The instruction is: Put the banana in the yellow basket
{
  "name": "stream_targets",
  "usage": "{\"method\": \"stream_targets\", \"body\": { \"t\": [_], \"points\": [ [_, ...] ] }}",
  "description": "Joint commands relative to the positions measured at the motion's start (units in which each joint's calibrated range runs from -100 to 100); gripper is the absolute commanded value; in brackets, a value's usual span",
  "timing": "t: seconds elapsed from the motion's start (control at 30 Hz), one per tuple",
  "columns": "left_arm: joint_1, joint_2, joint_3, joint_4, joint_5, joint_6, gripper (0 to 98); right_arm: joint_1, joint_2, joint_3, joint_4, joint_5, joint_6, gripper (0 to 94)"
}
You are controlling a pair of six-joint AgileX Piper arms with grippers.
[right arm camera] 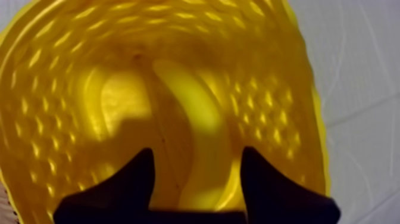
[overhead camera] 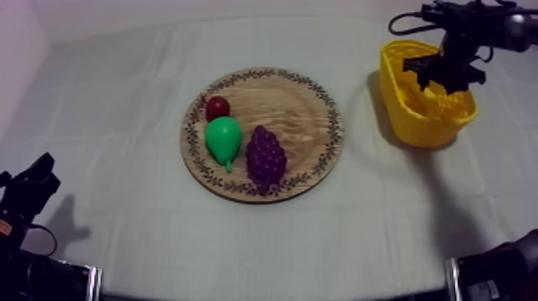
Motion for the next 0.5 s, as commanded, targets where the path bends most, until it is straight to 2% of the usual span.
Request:
{"method": "stream_targets", "body": {
  "t": [0.0,0.2,0.47],
  "points": [
    [-0.01,-0.03,0.03,-0.01,-0.02,0.00,0.1,-0.24,0.08,-0.33,0.19,0.41,0.34,36.6],
    [-0.01,-0.03,0.03,-0.01,-0.02,0.00,0.1,-0.80,0.29,-0.19,1.63,1.11,-0.89,30.3],
    [-0.01,-0.03,0.03,-0.01,-0.02,0.00,0.1,-1.44,0.71,0.84,3.40,1.76,-3.48,50.0]
  ]
}}
